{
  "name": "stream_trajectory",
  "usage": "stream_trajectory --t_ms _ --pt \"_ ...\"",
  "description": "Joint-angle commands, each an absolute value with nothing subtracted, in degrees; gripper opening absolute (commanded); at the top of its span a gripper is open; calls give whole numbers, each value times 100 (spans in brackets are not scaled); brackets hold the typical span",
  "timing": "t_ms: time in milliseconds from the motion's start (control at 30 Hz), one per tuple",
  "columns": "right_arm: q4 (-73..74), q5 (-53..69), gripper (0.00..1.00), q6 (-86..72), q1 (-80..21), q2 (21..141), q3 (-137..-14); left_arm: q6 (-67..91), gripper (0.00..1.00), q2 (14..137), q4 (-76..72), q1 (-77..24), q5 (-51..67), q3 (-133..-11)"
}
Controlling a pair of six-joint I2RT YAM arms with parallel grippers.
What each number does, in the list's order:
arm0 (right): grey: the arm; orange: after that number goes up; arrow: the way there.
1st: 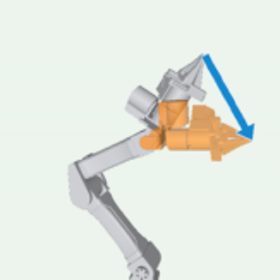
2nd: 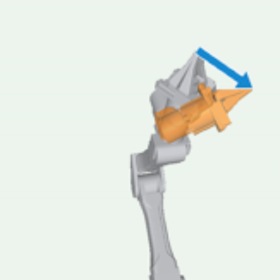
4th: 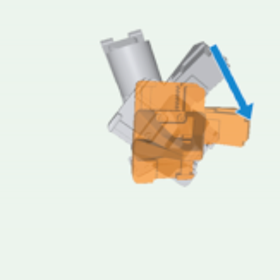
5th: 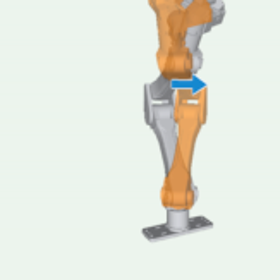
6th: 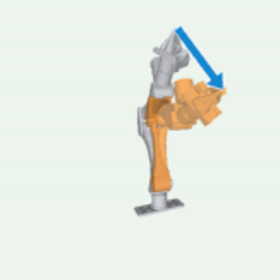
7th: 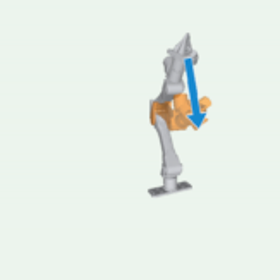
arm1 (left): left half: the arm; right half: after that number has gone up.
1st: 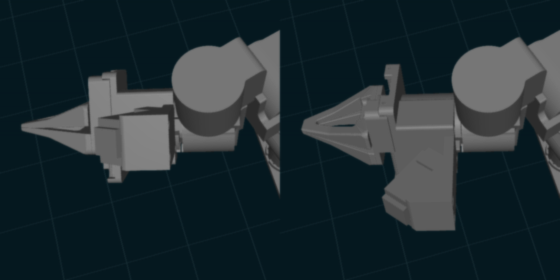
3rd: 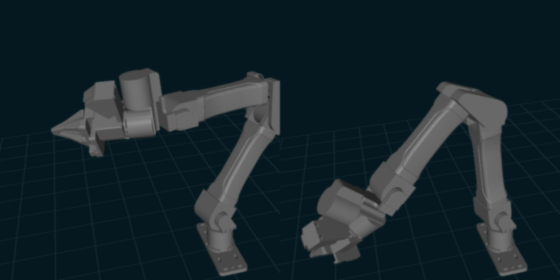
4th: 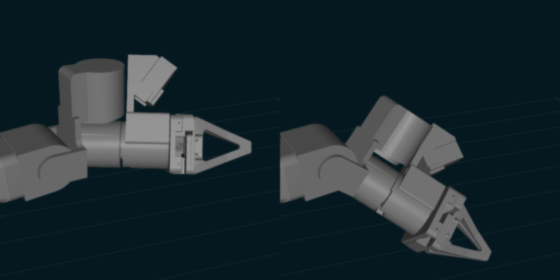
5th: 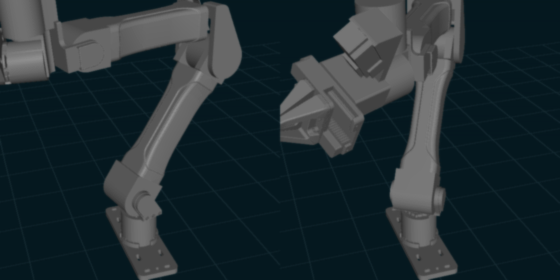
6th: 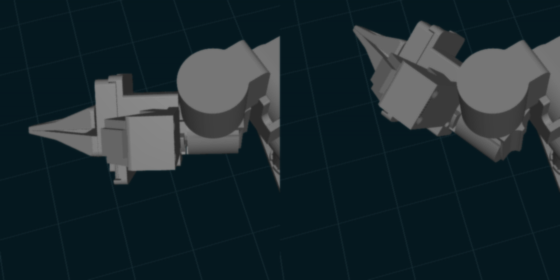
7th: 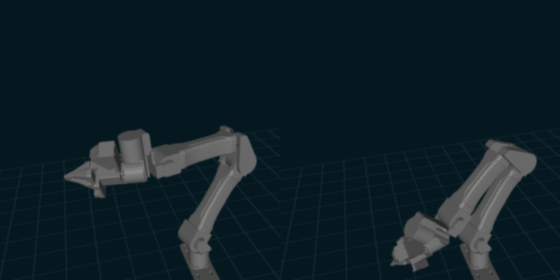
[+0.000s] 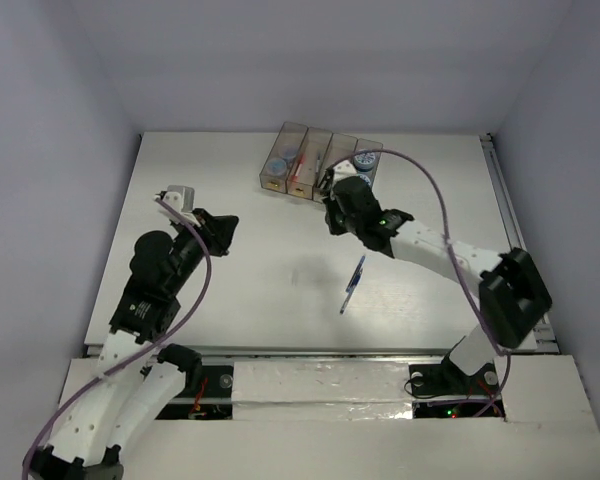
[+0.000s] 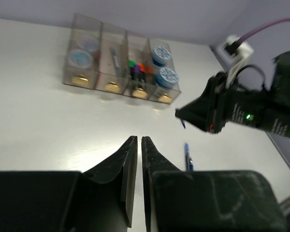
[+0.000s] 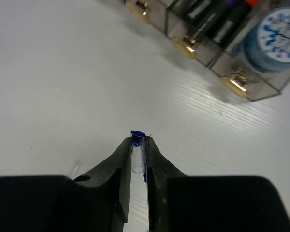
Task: Sort the stationery into containers
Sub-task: Pick up the pen cap from the center of the board, then pick up the pen from the center of the board.
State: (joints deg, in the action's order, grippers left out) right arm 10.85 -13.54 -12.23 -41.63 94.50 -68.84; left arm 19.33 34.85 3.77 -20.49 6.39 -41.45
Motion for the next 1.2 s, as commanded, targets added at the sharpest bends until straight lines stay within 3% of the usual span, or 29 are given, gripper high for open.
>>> stream_trajectory --t_ms 0,67,100,233,400,700,867,1167 --pt "300 -1802 4 -1932 -3956 8694 -6277 2347 5 3953 -517 -2354 1581 -3912" --pt "229 -1758 4 -2082 -3727 8167 -5846 2732 3 4278 -868 -2889 1312 -3867" --pt "159 -1714 4 -2179 -3648 8008 -5714 2855 2 4715 -888 -3709 996 -3928" --pt "141 -1451 4 -2408 -3261 7305 -5204 2830 0 6071 -607 -5272 -919 -4551" --pt "254 -1371 4 -2531 -3032 6593 -4765 3006 0 7432 -1036 -5721 -1125 -4737" --pt "343 -1485 5 -2522 -2857 6100 -4447 3014 4 9147 -519 -6803 -2672 -5642" --pt "352 -1529 5 -2496 -2856 5994 -4403 3085 14 9571 -668 -6926 -2751 -5634" --pt "325 -1529 6 -2461 -2856 6012 -4377 2918 16 10054 -712 -6979 -2611 -5757"
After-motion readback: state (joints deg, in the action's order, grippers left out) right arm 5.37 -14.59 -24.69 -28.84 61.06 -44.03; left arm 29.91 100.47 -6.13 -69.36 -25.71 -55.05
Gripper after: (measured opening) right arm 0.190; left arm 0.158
